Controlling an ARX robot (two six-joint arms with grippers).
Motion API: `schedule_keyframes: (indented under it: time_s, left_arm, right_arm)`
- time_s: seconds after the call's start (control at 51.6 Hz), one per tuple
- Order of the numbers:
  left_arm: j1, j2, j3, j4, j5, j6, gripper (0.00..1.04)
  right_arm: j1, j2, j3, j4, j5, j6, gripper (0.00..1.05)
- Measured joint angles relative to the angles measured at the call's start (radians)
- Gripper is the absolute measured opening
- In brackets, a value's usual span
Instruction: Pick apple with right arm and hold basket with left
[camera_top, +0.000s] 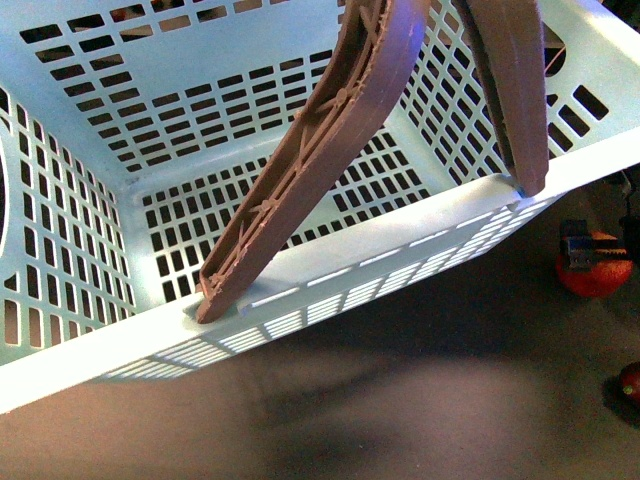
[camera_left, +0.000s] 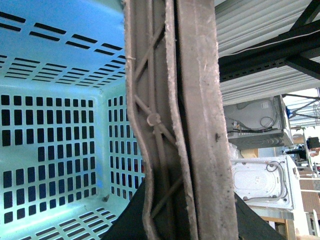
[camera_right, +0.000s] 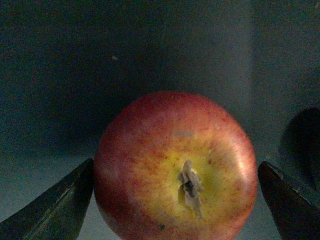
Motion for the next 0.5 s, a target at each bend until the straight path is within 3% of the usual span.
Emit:
schedule_keyframes:
  time_s: [0.077,0.213,0.503]
  left_arm:
    - [0.0,0.0,0.0,0.0,0.0,0.0,0.16]
    - [0.0,0.0,0.0,0.0,0.0,0.0,0.16]
    - [0.0,0.0,0.0,0.0,0.0,0.0,0.16]
  right_arm:
    - [0.0,0.022,0.008,-0.007,0.006,0.003,0.96]
    - [-0.001,0.031,0.014,-0.01,0.006,0.023,0.79]
    - [-0.007,0.014,-0.024,0.018,-0.001,0.048,0.79]
